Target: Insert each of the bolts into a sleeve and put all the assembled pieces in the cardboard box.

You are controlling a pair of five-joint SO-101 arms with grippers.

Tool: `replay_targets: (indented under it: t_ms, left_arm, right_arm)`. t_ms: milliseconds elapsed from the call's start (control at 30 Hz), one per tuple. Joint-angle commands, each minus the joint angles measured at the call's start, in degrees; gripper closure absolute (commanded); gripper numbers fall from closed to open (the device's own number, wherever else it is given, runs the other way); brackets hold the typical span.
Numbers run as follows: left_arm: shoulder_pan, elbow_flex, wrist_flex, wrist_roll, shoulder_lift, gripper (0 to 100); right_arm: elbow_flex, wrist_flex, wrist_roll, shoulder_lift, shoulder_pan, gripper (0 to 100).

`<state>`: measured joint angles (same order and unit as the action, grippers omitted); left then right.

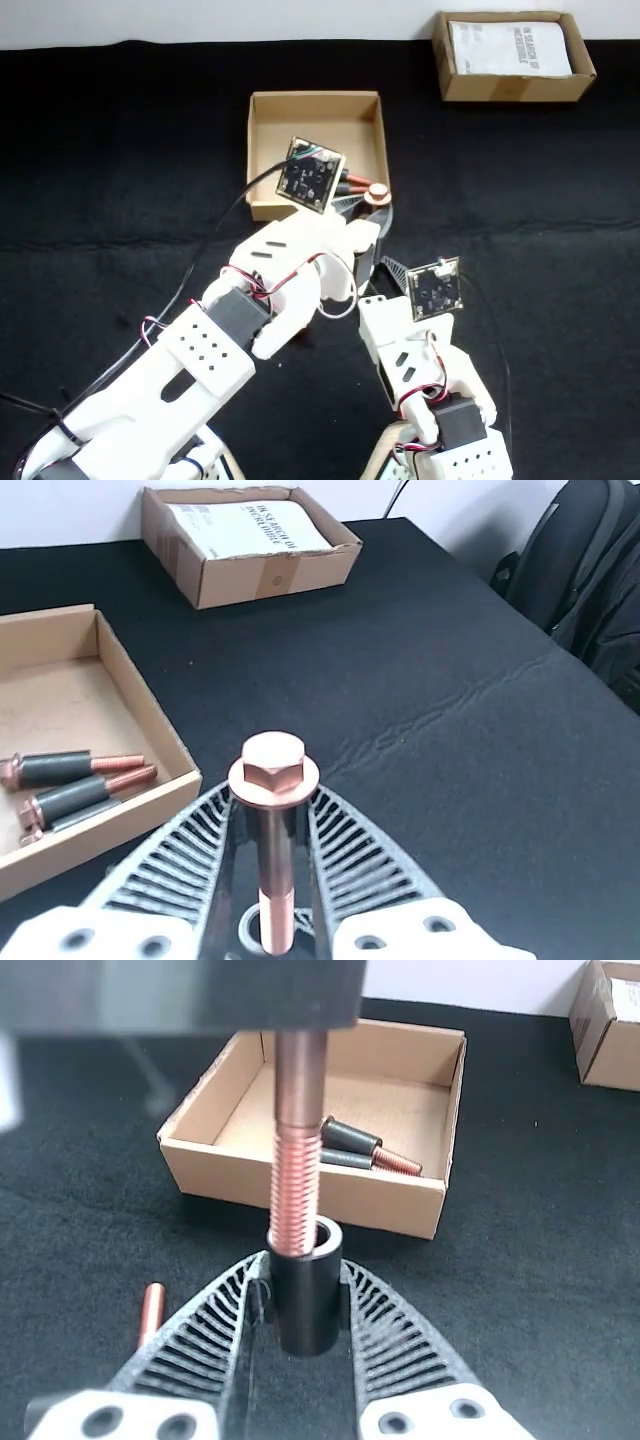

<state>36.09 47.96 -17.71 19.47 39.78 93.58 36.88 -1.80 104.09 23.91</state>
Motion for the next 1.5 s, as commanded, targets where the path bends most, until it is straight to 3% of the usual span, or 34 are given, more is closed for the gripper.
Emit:
replay_targets:
  t_ms: [0,367,667,1233,1367,1467]
  left_arm:
    - [0.3,0.7,0.3,-0.3,1.9,99]
    - [0.0,5.1,11.8,-0.4,1.2,99]
    - [-3.2,5.1,12.2,-0.4,-0.2,99]
    - [-1.7,11.6,12.0,-0.4,-0.1,98]
    - [-1.7,11.4,10.6,-0.3,0.0,87]
    - [-1.6,9.0,3.8,-0.1,0.6,79]
  right_arm:
    - [-1.1,-1.3,0.7,1.1,-0.7,99.1]
    - [-1.2,-1.1,0.7,1.1,0.4,99.1]
    - [-1.5,-1.1,0.7,1.1,0.8,99.1]
    - [-1.6,-1.1,3.8,1.1,0.7,99.1]
    - [-1.6,-1.1,3.8,1.1,0.7,99.1]
    - [-1.6,-1.1,3.9,1.1,0.7,99.1]
